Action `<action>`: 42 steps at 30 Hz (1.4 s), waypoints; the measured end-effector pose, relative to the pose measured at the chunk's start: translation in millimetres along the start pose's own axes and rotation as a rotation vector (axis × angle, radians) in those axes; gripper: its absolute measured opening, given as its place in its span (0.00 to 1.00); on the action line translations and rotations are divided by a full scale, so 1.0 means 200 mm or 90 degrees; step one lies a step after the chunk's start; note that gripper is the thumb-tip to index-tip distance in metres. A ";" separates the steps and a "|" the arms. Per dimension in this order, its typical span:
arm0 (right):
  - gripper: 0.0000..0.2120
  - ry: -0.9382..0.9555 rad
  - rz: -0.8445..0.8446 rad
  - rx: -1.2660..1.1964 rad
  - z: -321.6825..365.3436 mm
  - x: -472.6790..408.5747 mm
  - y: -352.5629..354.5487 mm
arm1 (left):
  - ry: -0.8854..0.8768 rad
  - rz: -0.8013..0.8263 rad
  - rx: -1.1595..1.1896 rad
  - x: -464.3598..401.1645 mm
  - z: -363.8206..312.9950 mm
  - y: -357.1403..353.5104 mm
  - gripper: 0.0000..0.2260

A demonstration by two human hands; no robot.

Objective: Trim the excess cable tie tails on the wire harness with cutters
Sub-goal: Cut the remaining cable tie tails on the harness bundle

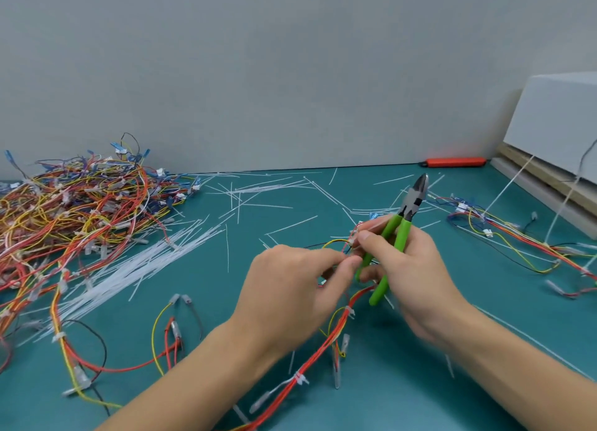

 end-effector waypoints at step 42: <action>0.22 -0.485 0.389 -0.396 -0.06 0.10 -0.14 | 0.561 -0.192 0.833 0.10 0.48 -0.21 0.08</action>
Point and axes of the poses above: each hand's wrist, its own x-axis away from the middle knuckle, its own y-axis out of the back of the hand, z = x × y, the point moved 8 cm from there along -x, towards the middle knuckle, and after that the axes turned 4 degrees about -y, right-handed, at the moved point
